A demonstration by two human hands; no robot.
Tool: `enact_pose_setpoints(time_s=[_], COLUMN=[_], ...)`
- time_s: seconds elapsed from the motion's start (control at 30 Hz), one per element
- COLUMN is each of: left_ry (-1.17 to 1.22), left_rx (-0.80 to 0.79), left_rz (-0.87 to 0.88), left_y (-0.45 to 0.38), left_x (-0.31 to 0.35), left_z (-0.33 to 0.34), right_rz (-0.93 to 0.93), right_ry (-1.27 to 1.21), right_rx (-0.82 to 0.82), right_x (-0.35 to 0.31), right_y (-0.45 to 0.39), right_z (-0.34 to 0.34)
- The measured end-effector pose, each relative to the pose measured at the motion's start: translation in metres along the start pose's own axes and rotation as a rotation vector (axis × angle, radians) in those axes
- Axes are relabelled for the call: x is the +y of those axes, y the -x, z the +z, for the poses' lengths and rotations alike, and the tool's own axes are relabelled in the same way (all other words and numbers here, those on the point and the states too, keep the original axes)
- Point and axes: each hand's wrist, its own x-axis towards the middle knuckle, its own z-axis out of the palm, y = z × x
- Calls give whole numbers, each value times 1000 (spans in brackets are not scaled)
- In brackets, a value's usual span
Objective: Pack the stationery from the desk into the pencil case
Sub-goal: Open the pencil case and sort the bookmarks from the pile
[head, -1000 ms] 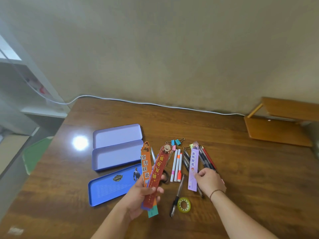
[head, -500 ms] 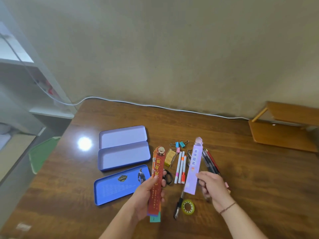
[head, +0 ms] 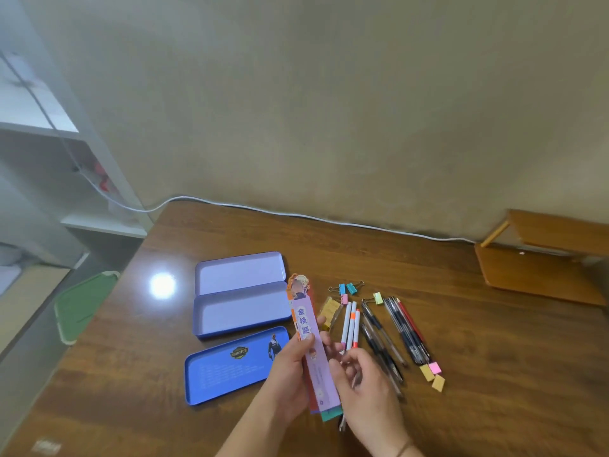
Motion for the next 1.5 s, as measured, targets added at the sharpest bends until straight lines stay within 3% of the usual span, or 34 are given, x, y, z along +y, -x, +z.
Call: enact_pose_setpoints(time_s=[0.13,0.27,0.4,0.53,0.67,0.77,0.93,1.03,1.2,1.33,1.5], left_ry=[89,5,102,104,208,308,397,446,394,520,557], left_rx=[-53,-51,19,39,65,104,160,165,208,215,308], left_rz=[121,281,557,635,630,643,683,715,659,566,627], left_y=[0,4,6,16,21,22,27,27,24,22,15], left_x=[15,58,115,131,122,127,151,159,163,162,158], left_z=[28,42,38,29,17,1,-28,-41,-62,-82,-102], right_rz=[223,141,102,92,110,14,-578,-654,-794,-833,-850], right_ry=[-580,-664,-690,-813,-848,-729,-91,100,337,445,510], right_rx=[-173,-221,-301,-202,68,155,28,-39,50,-22,-40], right_x=[-30,-51,-63,-81,-97,-98,-84,-89,-109,-112,-114], right_y=[-3,-5,1,9,4,0,-2,-8,-17,-30,-48], right_z=[8,1,-1,11,29,39,51,62,70,79,92])
